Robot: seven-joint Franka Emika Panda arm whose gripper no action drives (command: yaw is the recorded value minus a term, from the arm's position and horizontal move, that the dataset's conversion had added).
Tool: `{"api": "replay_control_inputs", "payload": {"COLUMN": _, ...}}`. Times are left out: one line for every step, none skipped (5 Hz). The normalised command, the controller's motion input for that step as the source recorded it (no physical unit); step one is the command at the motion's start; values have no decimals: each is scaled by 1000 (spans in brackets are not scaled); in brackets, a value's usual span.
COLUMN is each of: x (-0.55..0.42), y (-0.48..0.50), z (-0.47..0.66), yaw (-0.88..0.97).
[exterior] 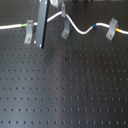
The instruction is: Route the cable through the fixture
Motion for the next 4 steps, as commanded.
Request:
{"api": "replay_control_inputs", "payload": {"x": -112, "y": -78, "z": 128, "yaw": -63}}
{"api": "replay_control_inputs", "payload": {"x": -154, "y": 22, "z": 112, "yaw": 0}}
{"api": "replay_control_inputs", "payload": {"x": -220, "y": 104, "z": 55, "yaw": 0}}
{"api": "replay_control_inputs", "payload": {"x": -107, "y": 56, "z": 295, "yaw": 0}}
